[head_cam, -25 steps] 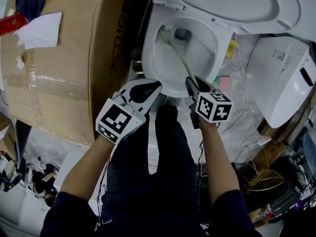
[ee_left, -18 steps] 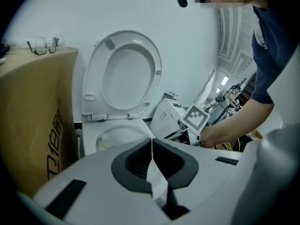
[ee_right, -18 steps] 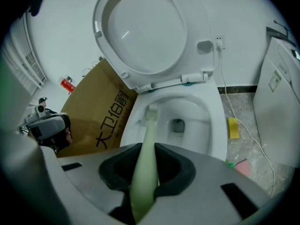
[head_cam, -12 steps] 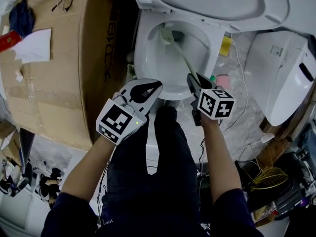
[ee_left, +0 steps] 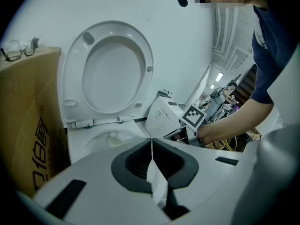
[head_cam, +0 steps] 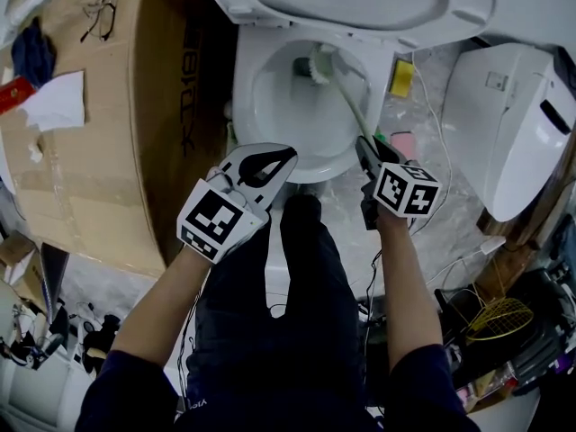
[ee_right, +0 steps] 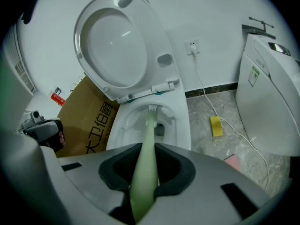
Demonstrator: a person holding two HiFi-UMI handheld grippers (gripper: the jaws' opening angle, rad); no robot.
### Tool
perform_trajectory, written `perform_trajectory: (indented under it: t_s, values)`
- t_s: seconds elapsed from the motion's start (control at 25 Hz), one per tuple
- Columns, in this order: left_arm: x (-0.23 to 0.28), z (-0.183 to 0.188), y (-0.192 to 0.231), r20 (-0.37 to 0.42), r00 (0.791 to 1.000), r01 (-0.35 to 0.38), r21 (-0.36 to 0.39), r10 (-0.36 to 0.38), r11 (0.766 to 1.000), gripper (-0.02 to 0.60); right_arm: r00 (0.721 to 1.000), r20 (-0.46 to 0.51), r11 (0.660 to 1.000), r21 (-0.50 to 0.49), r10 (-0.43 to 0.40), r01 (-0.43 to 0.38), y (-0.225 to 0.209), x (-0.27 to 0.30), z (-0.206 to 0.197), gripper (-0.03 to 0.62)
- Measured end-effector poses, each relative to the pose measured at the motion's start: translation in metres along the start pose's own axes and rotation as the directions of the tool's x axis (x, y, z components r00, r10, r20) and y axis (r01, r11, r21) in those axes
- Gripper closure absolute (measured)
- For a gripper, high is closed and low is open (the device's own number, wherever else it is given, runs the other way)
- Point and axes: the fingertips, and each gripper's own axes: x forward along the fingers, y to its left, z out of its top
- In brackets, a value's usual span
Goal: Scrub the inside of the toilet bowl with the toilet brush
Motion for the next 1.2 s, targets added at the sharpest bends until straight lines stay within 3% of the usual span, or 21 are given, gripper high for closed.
perform_trajectory:
  t_s: [0.6,1.0,1.2]
  values:
    - [0.004,0.019,-0.029,-0.01,0.999,0.037,0.054,-0.037,0.998,0.546,0.996,-0.023,0.995,0.029,-0.09,0.091,-0.043,-0.041,-0.028,0.513]
    - [-0.014,0.025,-0.048,-0.026,0.999,0.045,0.072,-0.043,0.996,0.546,0.994,-0.048,0.991,0.093,-0.094,0.099,-0.032,-0.06,-0.057,0.513]
    - [-0.031,0.04,-0.049,-0.018,1.0,0.025,0.1,-0.023,0.995,0.546,0.998,-0.008,0.993,0.093,-0.067,0.068,-0.014,-0.076,-0.046,0.511]
